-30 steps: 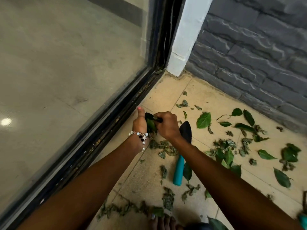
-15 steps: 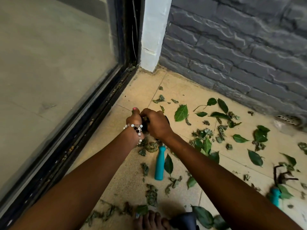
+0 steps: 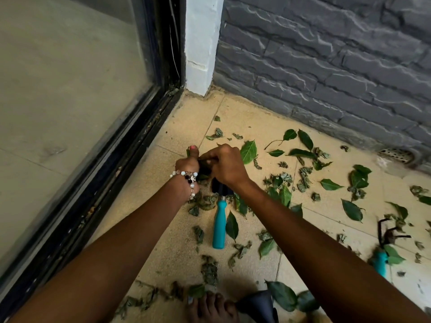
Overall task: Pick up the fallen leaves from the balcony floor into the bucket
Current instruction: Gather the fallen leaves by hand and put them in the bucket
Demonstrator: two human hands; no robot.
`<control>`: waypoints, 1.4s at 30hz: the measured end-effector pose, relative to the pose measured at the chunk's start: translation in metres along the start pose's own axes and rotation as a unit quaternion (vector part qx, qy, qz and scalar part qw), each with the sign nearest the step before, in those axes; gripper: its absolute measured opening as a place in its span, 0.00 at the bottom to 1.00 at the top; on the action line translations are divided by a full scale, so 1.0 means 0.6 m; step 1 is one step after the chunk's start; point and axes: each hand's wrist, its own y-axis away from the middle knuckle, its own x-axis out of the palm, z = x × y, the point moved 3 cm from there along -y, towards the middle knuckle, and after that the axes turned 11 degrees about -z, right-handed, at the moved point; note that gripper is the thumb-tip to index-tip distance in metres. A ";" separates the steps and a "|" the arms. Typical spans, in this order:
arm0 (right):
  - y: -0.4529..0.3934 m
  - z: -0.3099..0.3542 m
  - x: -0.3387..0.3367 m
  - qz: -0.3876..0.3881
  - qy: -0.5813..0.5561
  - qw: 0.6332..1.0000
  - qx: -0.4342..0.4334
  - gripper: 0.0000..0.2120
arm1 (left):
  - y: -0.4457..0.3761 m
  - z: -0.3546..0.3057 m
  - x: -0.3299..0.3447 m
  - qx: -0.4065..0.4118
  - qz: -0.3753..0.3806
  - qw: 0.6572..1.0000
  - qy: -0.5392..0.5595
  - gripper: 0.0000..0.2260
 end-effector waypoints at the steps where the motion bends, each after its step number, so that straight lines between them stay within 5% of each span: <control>1: 0.003 -0.007 0.001 -0.023 0.010 1.000 -0.003 0.15 | 0.001 0.002 0.002 0.000 0.007 1.000 -0.012 0.23; 6: -0.002 -0.049 -0.012 -0.064 -0.020 0.993 0.095 0.10 | 0.007 0.005 0.017 0.015 0.023 1.000 -0.010 0.15; 9: -0.014 -0.091 -0.035 -0.085 -0.133 0.967 0.202 0.07 | 0.004 -0.001 0.016 0.025 0.050 0.998 0.019 0.12; 11: -0.021 -0.137 -0.059 -0.147 -0.035 0.958 0.245 0.09 | -0.008 -0.008 0.008 0.026 0.051 0.998 0.024 0.13; 13: -0.024 -0.177 -0.070 -0.128 0.122 0.950 0.258 0.15 | -0.018 -0.019 0.000 0.029 0.047 0.998 0.034 0.13; 17: -0.027 -0.205 -0.028 -0.020 0.237 0.952 0.194 0.25 | -0.034 -0.045 -0.017 0.043 0.043 0.998 0.018 0.14; 23: -0.041 -0.199 0.001 -0.075 0.257 0.958 0.098 0.10 | -0.048 -0.089 -0.013 0.048 0.040 0.998 -0.004 0.16; 26: -0.051 -0.200 -0.011 -0.120 0.173 0.969 0.131 0.09 | -0.049 -0.097 0.001 0.044 0.046 0.998 0.003 0.16; 29: -0.055 -0.160 -0.018 -0.207 -0.113 0.947 0.216 0.09 | -0.047 -0.084 0.016 0.038 0.050 0.998 -0.017 0.17; 31: -0.055 -0.118 -0.001 -0.186 -0.233 0.929 0.219 0.08 | -0.052 -0.070 0.026 0.043 0.038 0.997 -0.060 0.21; 37: -0.048 -0.026 0.026 -0.129 -0.105 0.986 -0.023 0.15 | -0.066 -0.069 0.037 0.051 0.016 0.993 -0.101 0.36; 40: -0.051 -0.021 0.032 -0.027 -0.103 0.992 -0.074 0.15 | -0.081 -0.076 0.025 0.052 0.004 0.995 -0.087 0.37; 42: -0.056 -0.021 0.034 -0.026 -0.125 0.991 -0.049 0.11 | -0.086 -0.078 0.021 0.064 -0.007 0.995 -0.073 0.30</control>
